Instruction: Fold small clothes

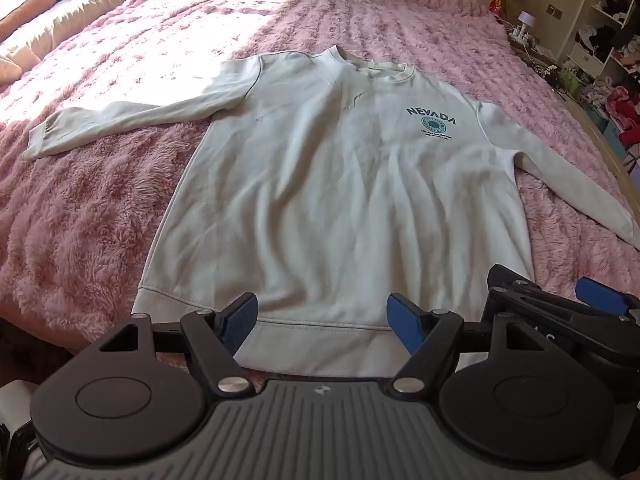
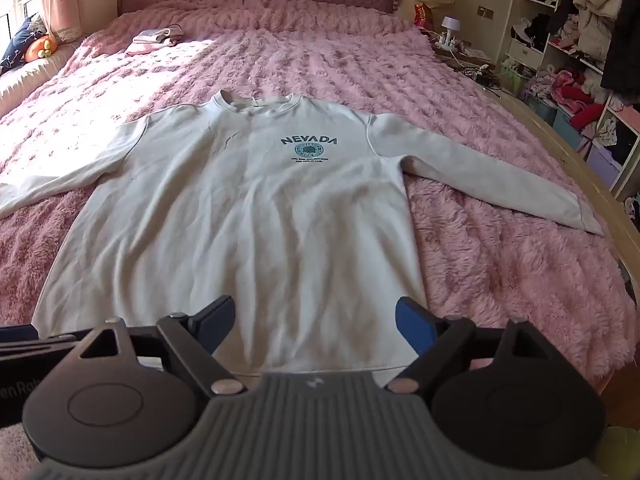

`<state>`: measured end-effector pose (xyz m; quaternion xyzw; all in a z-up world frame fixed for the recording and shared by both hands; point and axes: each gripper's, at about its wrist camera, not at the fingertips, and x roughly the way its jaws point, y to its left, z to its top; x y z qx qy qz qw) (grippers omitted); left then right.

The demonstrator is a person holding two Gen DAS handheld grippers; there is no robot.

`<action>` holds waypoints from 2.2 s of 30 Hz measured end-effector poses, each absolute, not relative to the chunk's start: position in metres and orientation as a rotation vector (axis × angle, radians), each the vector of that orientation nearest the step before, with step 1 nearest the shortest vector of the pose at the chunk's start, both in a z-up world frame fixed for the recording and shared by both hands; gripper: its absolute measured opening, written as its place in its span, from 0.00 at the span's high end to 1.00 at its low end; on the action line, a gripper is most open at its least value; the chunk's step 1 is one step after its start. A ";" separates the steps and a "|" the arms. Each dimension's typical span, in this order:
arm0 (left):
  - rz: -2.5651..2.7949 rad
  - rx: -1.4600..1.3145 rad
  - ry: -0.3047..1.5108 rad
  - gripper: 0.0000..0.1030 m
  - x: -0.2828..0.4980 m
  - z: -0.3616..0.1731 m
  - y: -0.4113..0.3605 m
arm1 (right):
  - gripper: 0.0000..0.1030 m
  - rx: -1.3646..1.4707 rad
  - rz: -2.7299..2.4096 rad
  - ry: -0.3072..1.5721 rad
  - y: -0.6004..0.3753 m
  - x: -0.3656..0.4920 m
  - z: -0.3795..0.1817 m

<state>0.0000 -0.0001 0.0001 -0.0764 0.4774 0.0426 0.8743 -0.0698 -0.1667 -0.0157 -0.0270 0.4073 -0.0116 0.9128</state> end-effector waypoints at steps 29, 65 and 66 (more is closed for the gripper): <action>0.082 -0.168 1.029 0.16 -0.001 -0.006 -0.001 | 0.19 -0.053 -0.033 0.835 -0.170 -0.070 -0.017; 0.088 -0.172 1.030 0.17 -0.002 -0.004 0.000 | 0.19 -0.058 -0.036 0.827 -0.167 -0.074 -0.013; 0.088 -0.172 1.030 0.17 -0.002 -0.004 0.000 | 0.19 -0.058 -0.036 0.828 -0.167 -0.074 -0.013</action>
